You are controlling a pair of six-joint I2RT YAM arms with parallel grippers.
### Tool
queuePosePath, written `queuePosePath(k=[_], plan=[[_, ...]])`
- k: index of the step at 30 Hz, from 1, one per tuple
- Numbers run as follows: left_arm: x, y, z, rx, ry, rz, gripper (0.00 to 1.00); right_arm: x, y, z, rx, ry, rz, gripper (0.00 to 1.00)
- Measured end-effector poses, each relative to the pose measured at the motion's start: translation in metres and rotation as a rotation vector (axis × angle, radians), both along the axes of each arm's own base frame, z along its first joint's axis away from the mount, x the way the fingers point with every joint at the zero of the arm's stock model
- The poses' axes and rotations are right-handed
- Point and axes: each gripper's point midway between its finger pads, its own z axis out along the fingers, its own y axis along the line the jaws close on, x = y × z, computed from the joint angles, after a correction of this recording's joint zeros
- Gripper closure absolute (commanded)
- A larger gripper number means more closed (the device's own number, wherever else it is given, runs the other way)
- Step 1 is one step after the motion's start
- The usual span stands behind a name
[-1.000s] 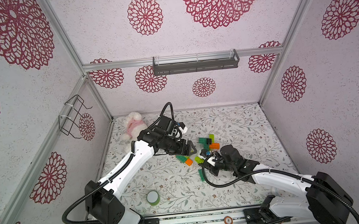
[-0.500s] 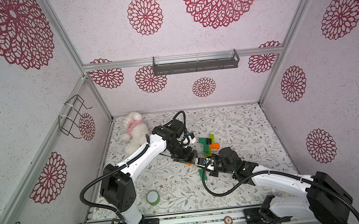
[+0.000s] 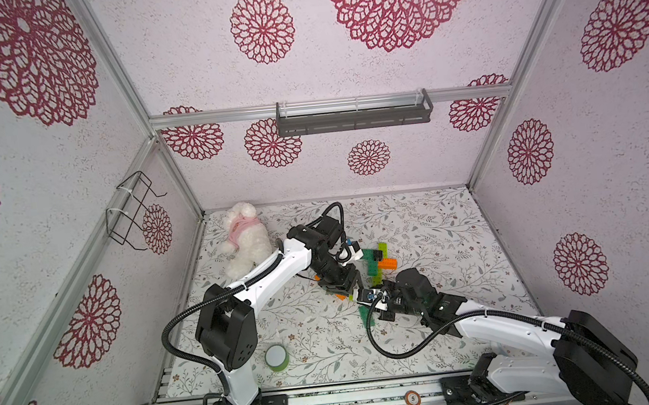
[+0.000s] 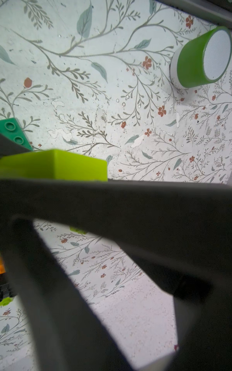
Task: Assemble a small pinwheel with lego
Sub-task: Assemble the lego brick with the lego brick.
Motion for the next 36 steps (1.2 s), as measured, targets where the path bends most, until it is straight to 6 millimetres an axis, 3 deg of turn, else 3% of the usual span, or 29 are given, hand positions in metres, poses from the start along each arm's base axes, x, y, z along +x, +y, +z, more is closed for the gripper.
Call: queuePosePath(k=[7,10,16,22,30,31,32,36], plan=[[-0.006,0.004,-0.002,0.016,0.016,-0.013,0.47,0.001,-0.001,-0.001,-0.008,-0.01,-0.002,0.94],[-0.008,0.005,-0.003,0.021,0.024,-0.016,0.57,0.002,-0.002,-0.002,-0.016,-0.014,-0.005,0.94],[-0.009,0.004,-0.004,0.026,0.027,-0.017,0.61,0.002,-0.002,-0.002,-0.018,-0.015,-0.008,0.94],[-0.01,0.004,-0.007,0.035,0.041,0.0,0.74,0.002,-0.003,-0.004,-0.029,-0.011,-0.014,0.91],[-0.009,-0.001,-0.018,0.013,0.06,0.046,0.81,-0.003,-0.008,-0.004,-0.021,0.049,-0.042,0.43],[-0.009,0.0,-0.02,0.01,0.057,0.055,0.82,-0.004,-0.009,0.002,-0.003,0.059,-0.05,0.26],[-0.008,0.0,-0.021,0.006,0.05,0.064,0.82,-0.005,-0.009,0.009,0.017,0.065,-0.057,0.01],[-0.004,0.005,-0.015,-0.028,-0.018,0.117,0.84,-0.007,-0.01,0.034,0.094,0.077,-0.082,0.01]])
